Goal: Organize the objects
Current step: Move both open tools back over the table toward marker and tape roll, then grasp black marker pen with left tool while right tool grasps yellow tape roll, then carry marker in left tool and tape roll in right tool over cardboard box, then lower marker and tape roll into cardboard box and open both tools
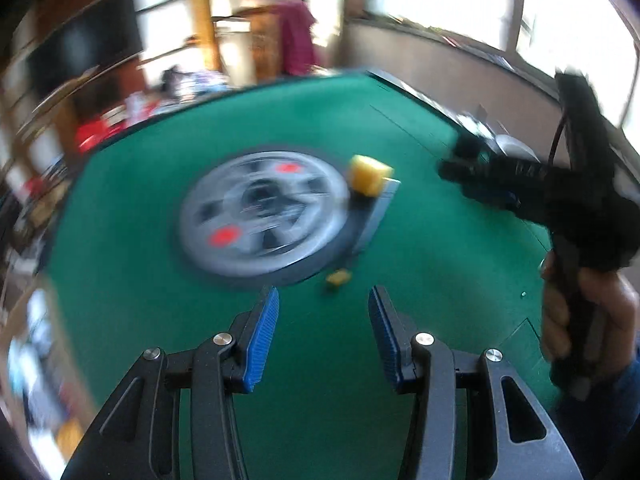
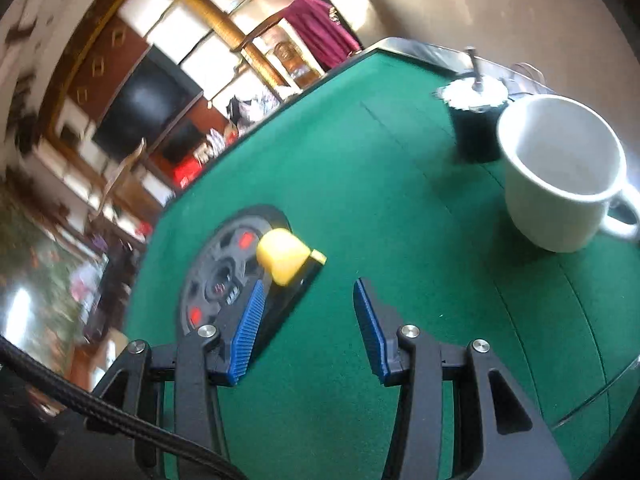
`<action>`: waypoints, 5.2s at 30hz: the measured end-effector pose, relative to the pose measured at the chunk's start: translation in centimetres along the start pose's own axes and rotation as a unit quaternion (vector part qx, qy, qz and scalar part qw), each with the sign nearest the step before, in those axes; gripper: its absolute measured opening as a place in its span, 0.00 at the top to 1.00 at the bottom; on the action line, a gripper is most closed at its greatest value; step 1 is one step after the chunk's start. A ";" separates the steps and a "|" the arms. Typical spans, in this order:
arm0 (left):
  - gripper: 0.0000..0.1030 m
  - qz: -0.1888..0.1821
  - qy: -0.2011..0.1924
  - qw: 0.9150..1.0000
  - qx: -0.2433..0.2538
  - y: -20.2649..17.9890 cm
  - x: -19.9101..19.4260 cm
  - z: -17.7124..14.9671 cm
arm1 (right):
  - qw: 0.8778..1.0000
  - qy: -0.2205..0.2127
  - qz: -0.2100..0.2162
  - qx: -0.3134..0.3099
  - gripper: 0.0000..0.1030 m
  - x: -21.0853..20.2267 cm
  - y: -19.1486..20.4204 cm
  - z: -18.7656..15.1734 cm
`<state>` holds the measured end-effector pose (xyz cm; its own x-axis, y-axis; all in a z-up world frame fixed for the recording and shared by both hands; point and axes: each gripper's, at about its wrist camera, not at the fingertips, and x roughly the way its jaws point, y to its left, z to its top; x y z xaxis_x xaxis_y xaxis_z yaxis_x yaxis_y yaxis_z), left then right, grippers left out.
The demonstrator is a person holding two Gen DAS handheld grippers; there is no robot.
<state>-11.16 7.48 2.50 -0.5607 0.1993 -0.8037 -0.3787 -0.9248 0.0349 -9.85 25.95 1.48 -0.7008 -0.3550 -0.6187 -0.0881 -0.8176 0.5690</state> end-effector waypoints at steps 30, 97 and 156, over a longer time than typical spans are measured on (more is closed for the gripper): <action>0.89 -0.007 0.012 0.993 -0.116 4.9 -0.3 -9.3 | 0.999 0.004 0.036 -0.037 0.45 1.4 2.2 -0.1; 0.89 0.050 -0.150 0.959 -0.237 10.4 -8.5 -13.6 | 0.961 0.052 0.054 -0.266 0.72 3.3 12.0 -11.6; 0.88 0.091 -0.162 0.889 -0.418 29.4 -13.1 -25.4 | 0.892 0.170 0.109 -0.404 0.71 12.5 33.6 -24.7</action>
<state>3.70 -30.58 -1.05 -0.7908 -0.0201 -0.6117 0.3438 -0.8415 -0.4168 -4.13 -17.15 -0.50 -0.3708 -0.5503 -0.7481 0.6596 -0.7231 0.2050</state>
